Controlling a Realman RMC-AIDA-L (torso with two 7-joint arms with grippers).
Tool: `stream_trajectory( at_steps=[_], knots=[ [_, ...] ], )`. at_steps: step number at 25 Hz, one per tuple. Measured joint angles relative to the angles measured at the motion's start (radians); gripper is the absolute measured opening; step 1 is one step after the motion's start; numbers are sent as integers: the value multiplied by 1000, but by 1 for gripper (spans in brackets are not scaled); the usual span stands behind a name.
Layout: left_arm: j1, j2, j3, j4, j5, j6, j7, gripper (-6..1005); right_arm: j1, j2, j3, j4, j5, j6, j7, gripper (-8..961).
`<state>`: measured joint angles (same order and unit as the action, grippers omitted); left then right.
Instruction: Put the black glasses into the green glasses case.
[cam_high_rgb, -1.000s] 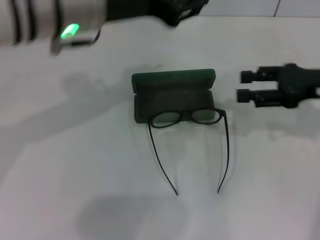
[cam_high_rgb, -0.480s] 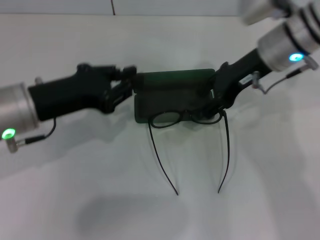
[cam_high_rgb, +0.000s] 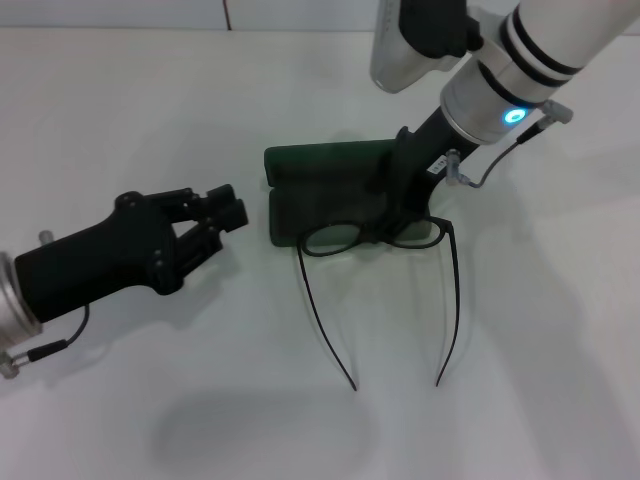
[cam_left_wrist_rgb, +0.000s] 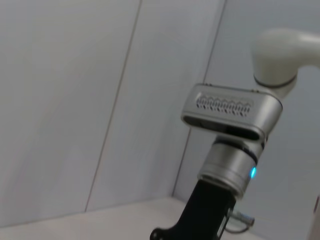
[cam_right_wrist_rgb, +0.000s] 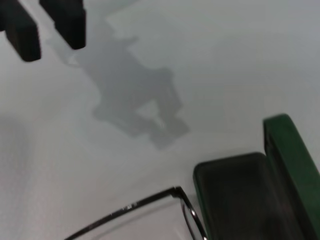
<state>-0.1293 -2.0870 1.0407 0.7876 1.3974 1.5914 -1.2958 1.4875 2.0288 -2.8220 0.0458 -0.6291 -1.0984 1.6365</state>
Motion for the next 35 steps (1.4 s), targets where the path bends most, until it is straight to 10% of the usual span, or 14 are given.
stream_trajectory(
  at_steps=[12, 17, 35],
  knots=[
    [-53, 1, -94, -154, -2, 69, 75, 203, 5, -1, 1, -97, -101, 72, 49, 570],
    [-57, 0, -95, -164, -3, 67, 76, 203, -3, -1, 3, -119, -116, 99, 52, 336],
    [-83, 4, -97, -253, -22, 87, 114, 204, -28, -5, 45, -140, -113, 34, 36, 74]
  ],
)
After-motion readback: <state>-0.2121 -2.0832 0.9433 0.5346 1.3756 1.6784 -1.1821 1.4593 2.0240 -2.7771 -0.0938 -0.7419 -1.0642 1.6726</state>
